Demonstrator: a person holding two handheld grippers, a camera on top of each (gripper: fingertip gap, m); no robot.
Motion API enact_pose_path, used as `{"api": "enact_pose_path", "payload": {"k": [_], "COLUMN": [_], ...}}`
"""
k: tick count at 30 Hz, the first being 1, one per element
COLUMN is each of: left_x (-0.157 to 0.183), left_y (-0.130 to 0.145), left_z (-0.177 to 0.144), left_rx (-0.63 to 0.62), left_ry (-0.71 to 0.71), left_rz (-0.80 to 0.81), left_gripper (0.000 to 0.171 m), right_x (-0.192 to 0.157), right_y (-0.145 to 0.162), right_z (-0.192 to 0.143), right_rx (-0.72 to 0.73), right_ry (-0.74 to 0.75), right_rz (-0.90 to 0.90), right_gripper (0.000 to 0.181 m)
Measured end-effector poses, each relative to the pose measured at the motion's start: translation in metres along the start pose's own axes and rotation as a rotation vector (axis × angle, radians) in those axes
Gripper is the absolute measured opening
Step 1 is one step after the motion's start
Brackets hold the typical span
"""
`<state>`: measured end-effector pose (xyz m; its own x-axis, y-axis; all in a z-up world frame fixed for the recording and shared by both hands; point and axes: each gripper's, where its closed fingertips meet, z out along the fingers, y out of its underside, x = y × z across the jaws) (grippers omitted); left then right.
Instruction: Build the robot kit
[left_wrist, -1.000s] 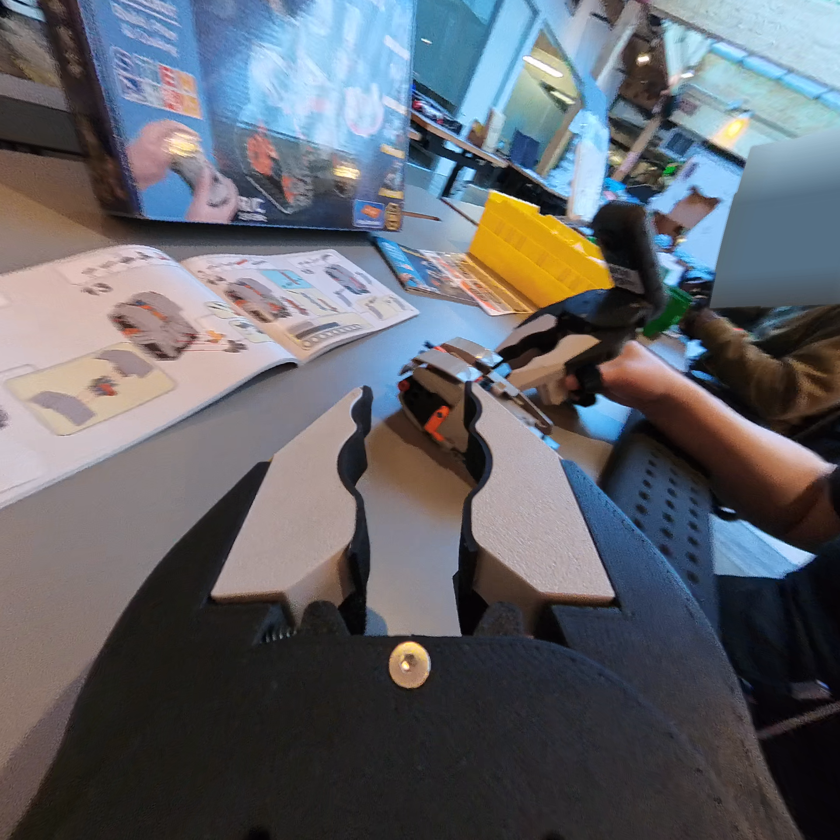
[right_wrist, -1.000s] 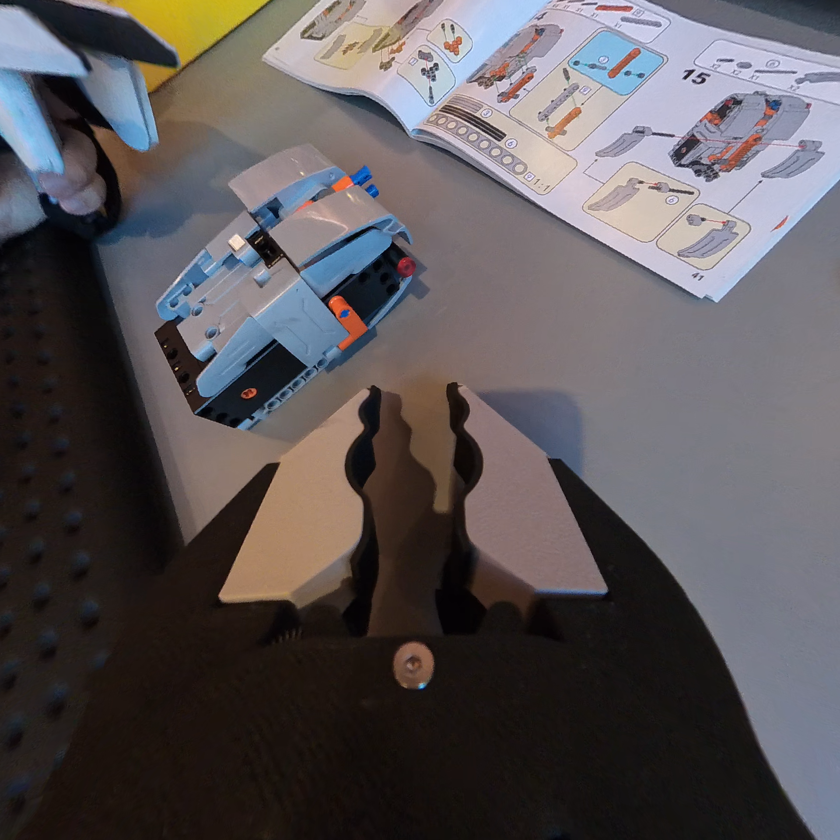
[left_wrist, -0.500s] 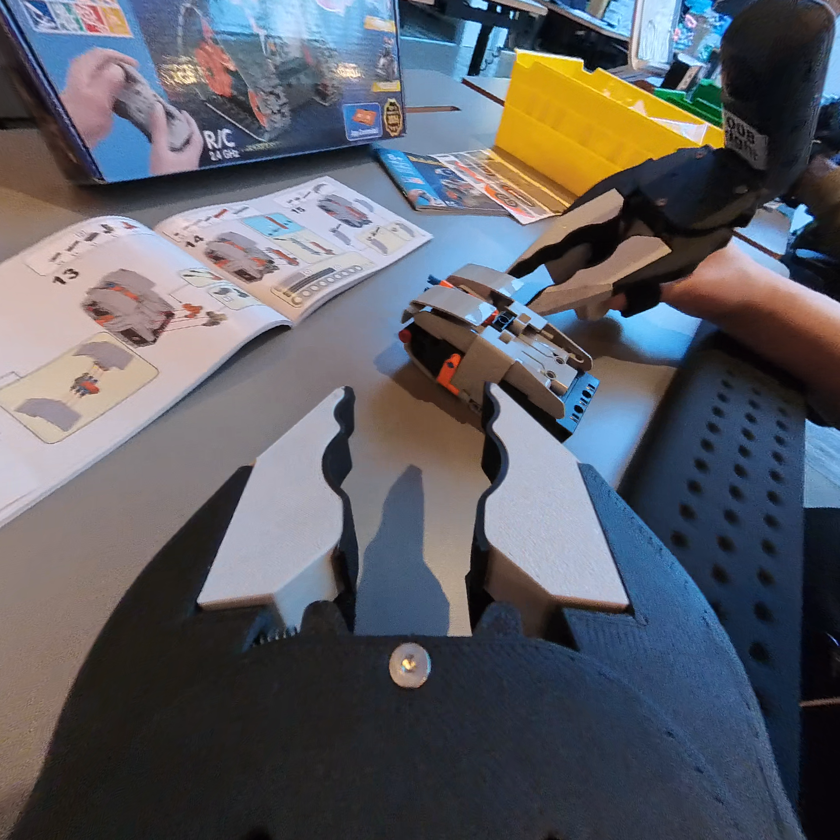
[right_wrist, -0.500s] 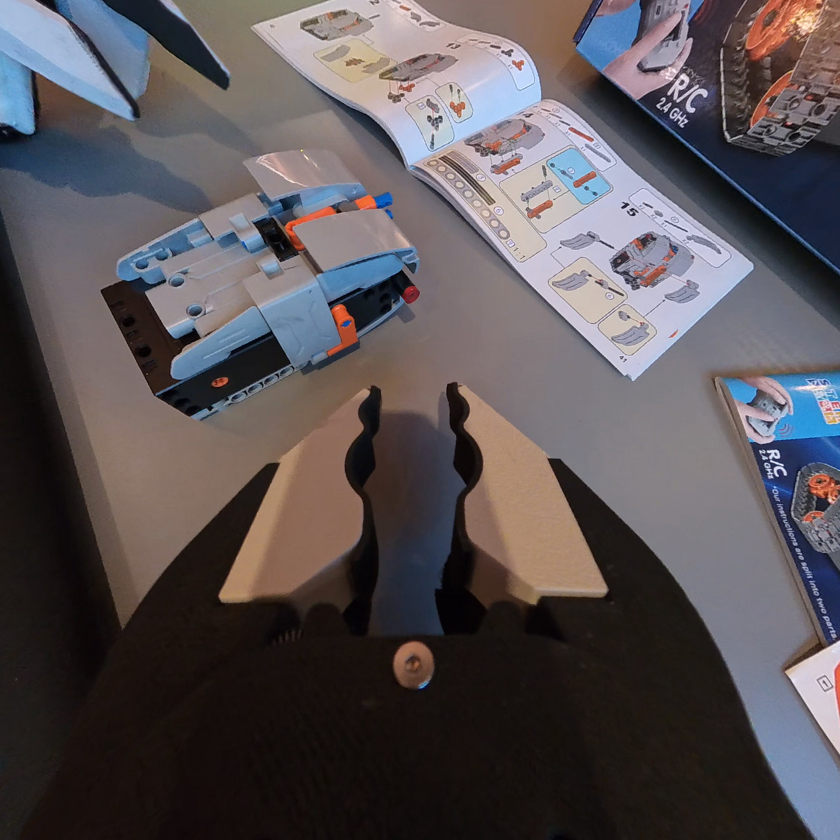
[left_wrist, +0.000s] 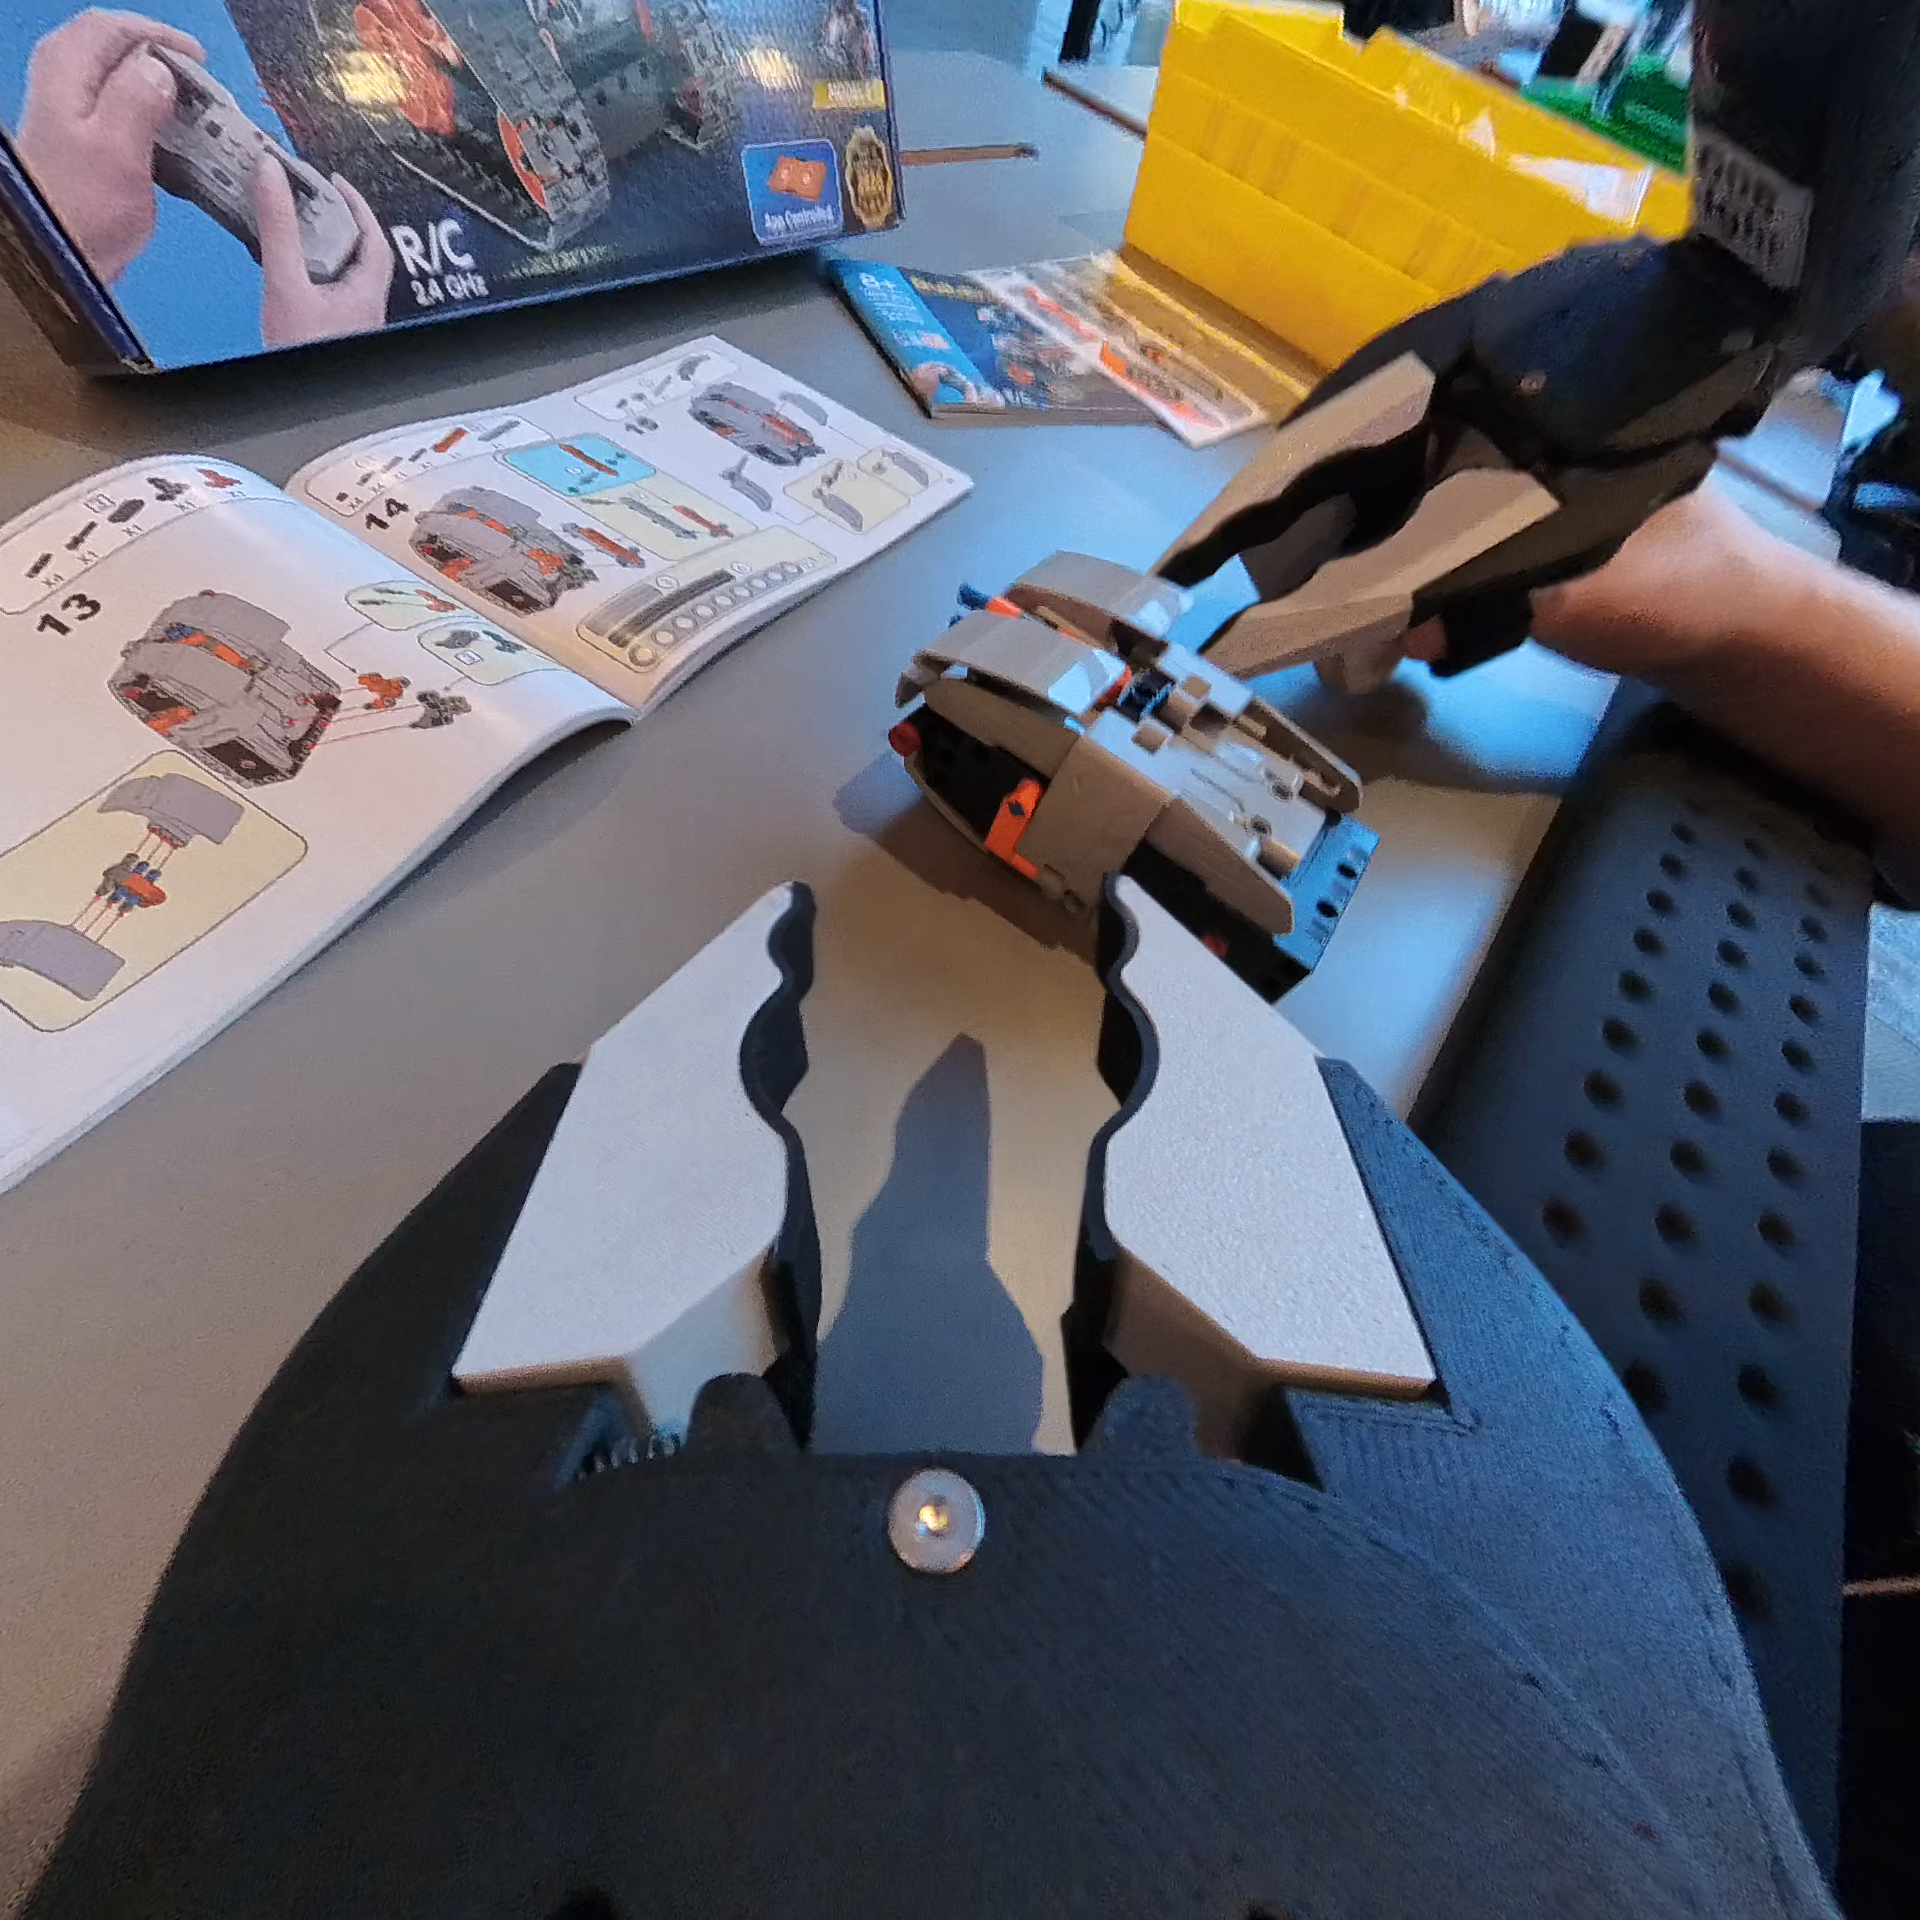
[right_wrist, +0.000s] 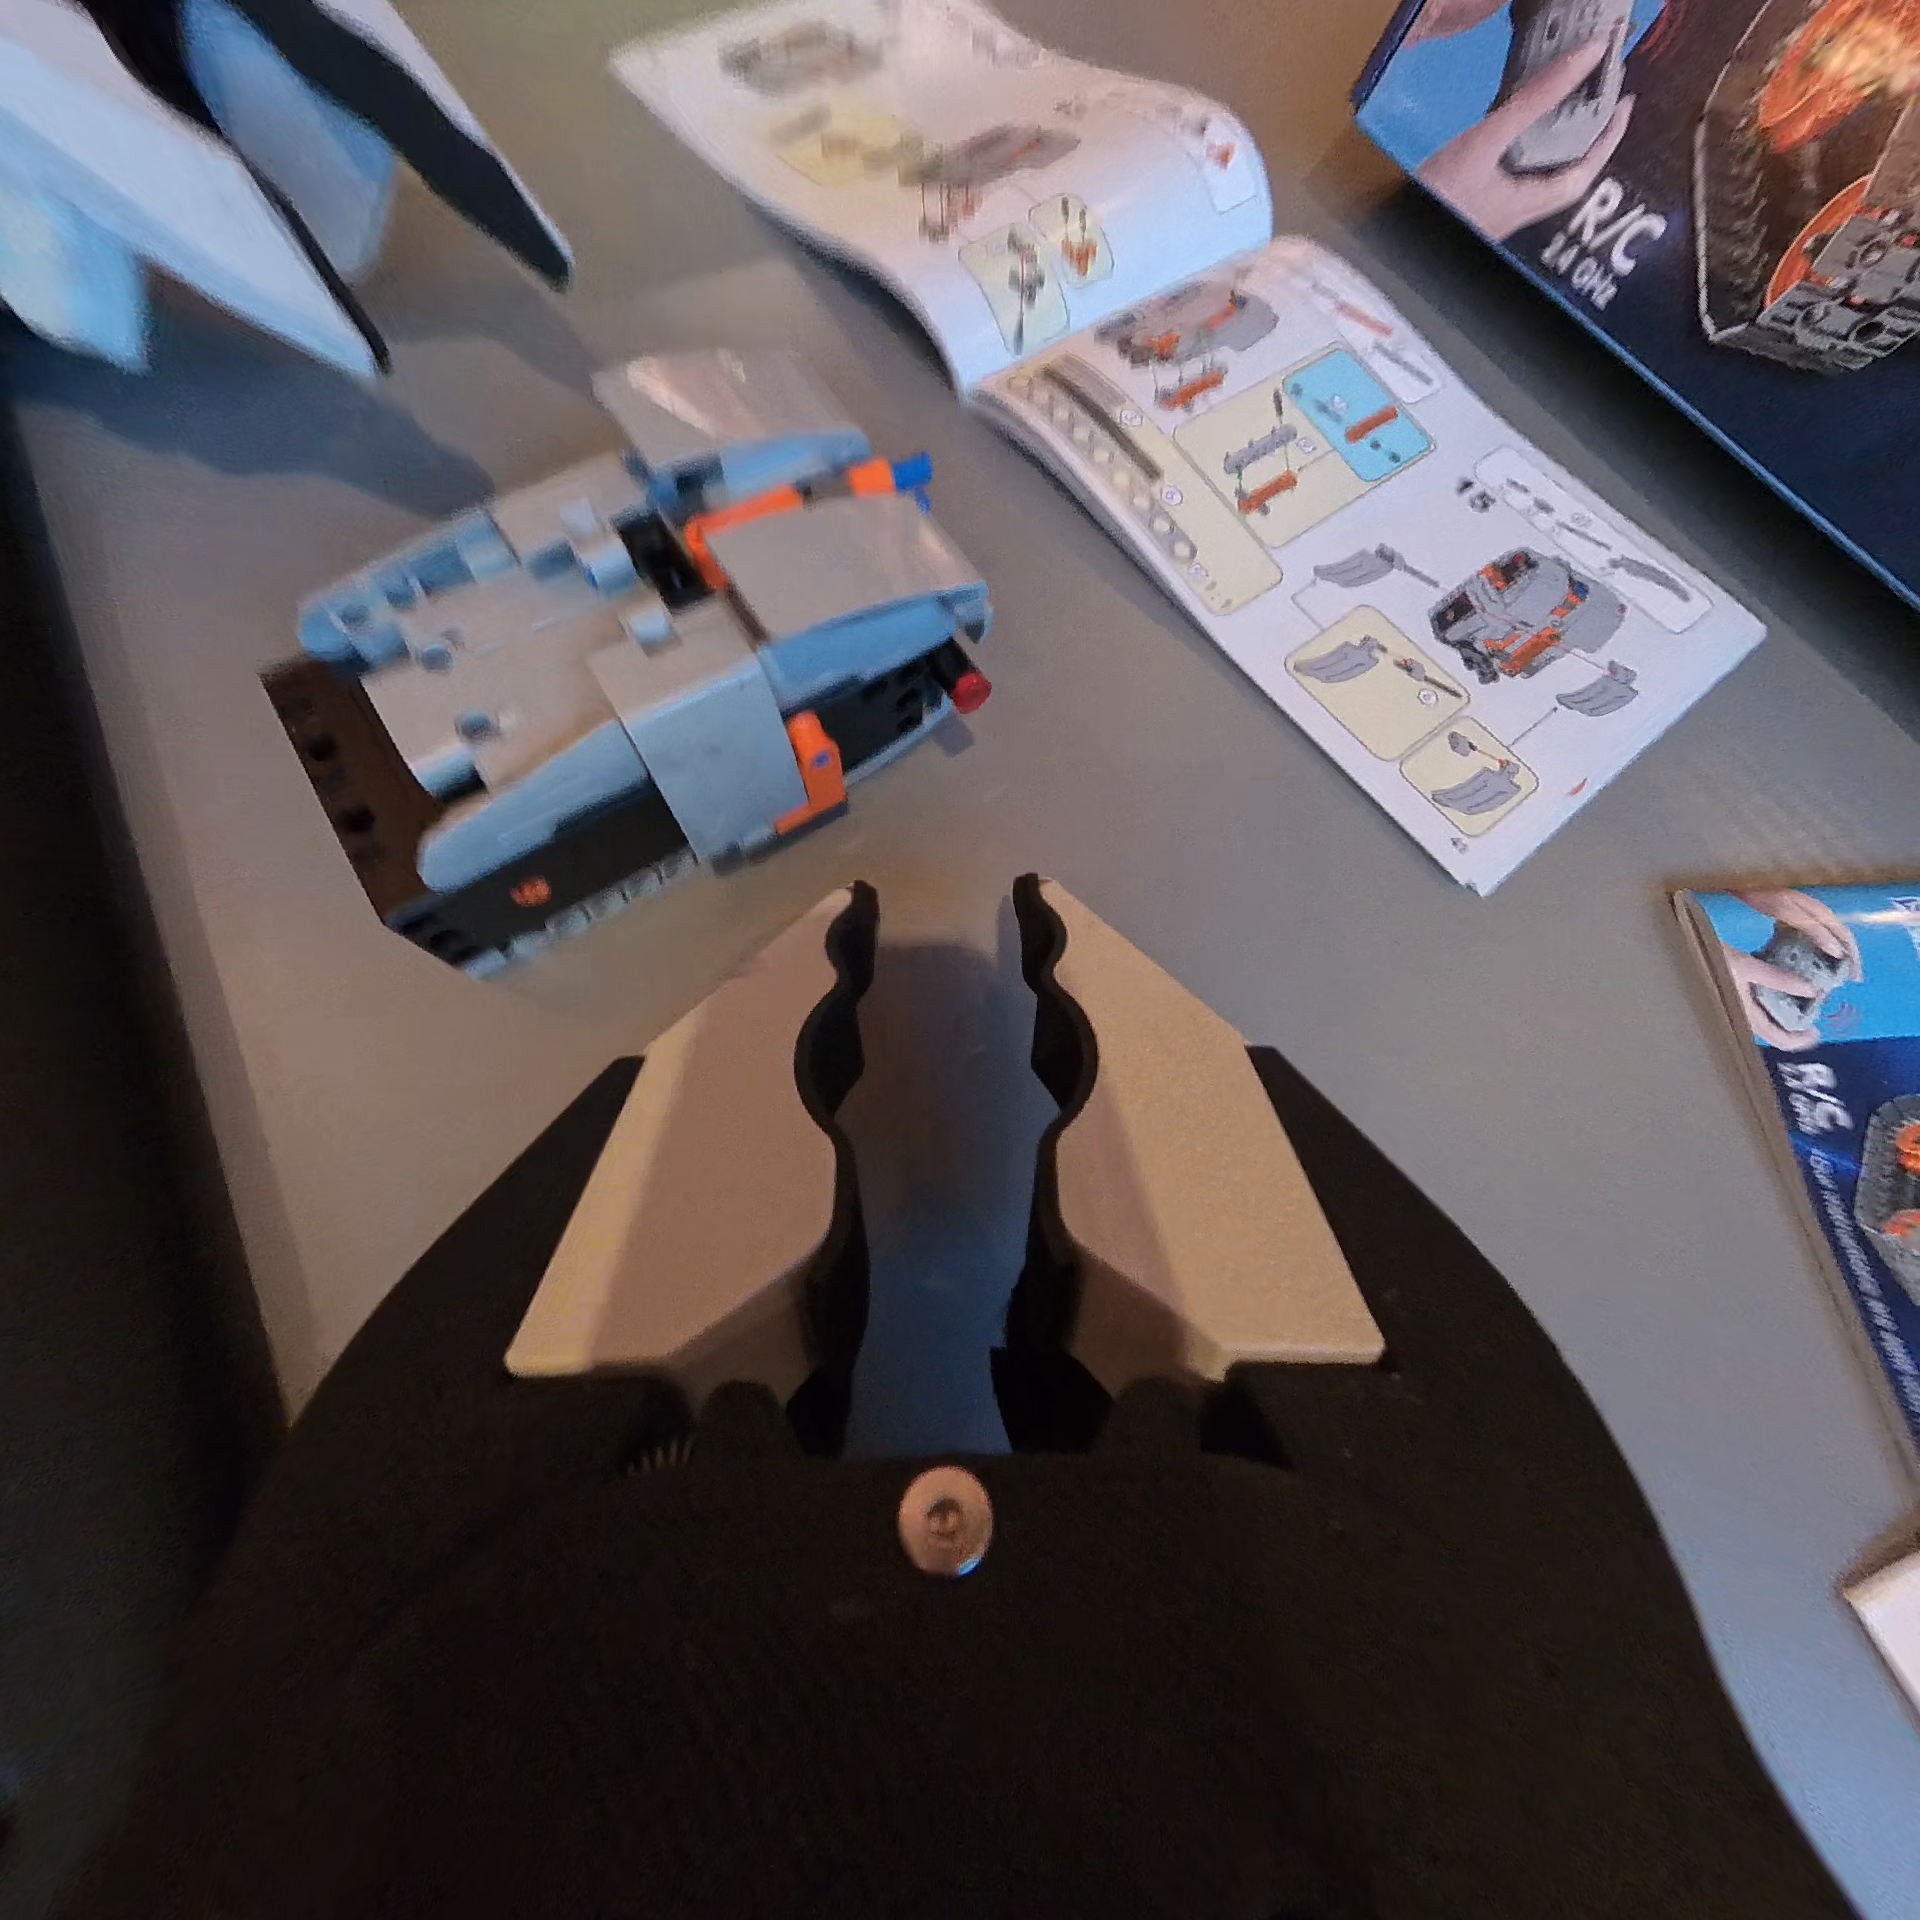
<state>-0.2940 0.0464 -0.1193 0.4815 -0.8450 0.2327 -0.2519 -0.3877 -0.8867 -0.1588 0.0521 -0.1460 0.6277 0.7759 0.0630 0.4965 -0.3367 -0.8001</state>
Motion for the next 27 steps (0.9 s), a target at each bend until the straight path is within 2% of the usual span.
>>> {"api": "enact_pose_path", "payload": {"k": [4,7,13,18,27], "left_x": [0.002,0.000,-0.006,-0.003,0.001], "left_y": [-0.031,-0.040,-0.017,-0.013,-0.013], "left_z": [0.007,0.023,0.048,0.048,0.048], "left_rx": [0.132,0.128,-0.046,-0.035,-0.026], "left_ry": [0.103,0.127,0.033,0.090,0.122], "left_rz": [-0.216,-0.310,-0.260,-0.336,-0.338], "left_gripper": [0.066,0.069,0.073,0.070,0.063], "right_x": [-0.004,-0.003,-0.008,-0.011,-0.014], "right_y": [-0.049,-0.051,-0.050,-0.048,-0.048], "right_z": [-0.003,0.010,0.018,0.017,0.015], "right_rx": [0.254,0.239,0.229,0.234,0.258], "right_ry": [-0.187,-0.255,-0.278,-0.293,-0.279], "right_rz": [0.337,0.475,0.499,0.489,0.426], "right_gripper": [0.034,0.046,0.048,0.049,0.048]}}
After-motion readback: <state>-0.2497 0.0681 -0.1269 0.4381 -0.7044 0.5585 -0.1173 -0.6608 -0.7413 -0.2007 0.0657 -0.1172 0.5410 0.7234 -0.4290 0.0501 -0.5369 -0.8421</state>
